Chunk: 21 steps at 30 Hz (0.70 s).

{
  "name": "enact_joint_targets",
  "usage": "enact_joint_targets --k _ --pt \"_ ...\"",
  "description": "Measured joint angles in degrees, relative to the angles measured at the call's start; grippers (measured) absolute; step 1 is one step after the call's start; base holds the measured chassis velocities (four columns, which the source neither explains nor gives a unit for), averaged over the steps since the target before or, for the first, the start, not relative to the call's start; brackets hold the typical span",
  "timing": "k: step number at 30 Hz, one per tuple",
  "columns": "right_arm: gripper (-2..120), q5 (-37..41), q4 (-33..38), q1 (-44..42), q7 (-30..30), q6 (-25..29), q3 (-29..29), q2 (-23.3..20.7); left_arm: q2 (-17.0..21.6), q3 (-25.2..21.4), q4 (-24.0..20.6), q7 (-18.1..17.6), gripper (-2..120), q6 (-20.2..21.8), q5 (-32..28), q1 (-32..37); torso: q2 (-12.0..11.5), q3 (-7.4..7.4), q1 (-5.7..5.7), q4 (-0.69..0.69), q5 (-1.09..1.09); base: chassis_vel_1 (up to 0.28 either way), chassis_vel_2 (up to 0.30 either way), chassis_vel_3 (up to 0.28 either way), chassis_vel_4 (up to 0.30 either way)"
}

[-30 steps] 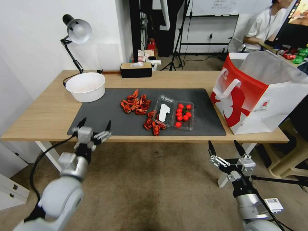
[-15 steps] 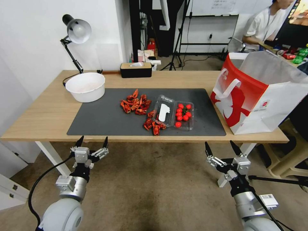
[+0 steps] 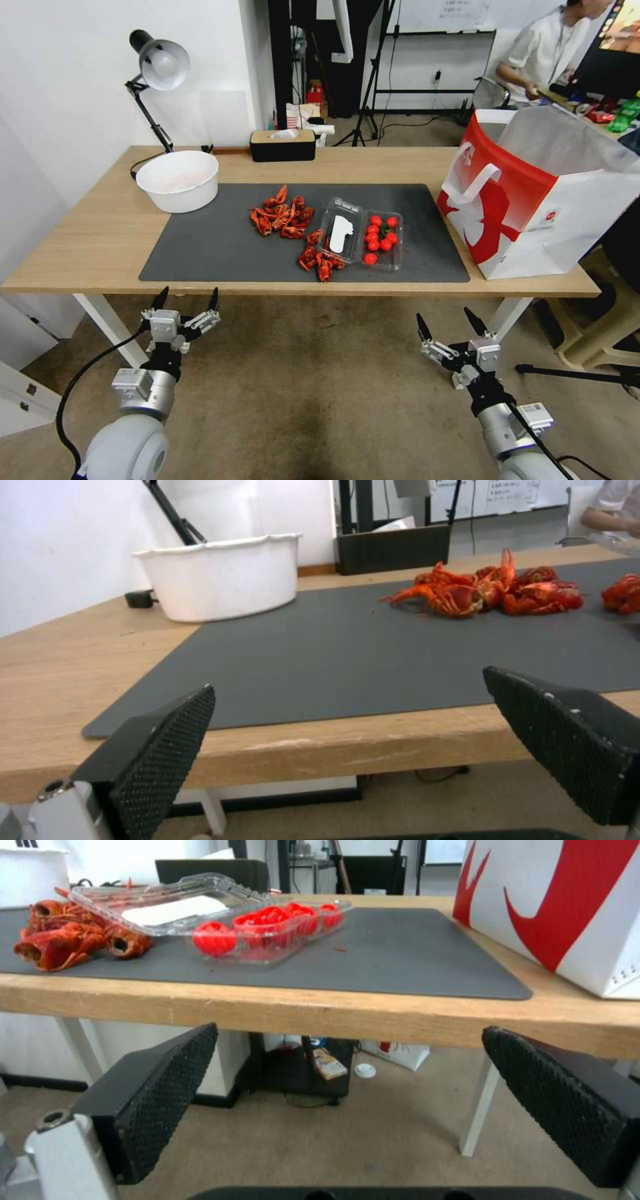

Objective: Pick up the trash from the table and place it into the takeout bag.

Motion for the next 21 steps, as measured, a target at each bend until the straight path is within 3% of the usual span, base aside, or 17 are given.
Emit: enact_joint_targets --k 21 --pt "100 0.01 -0.68 0.86 1.39 0.12 -1.66 0.22 -1.85 0.12 -0.29 2.02 100 0.09 -0.17 -0.46 0.00 0.00 0.00 0.00 0.00 0.000 0.000 0.000 0.000"
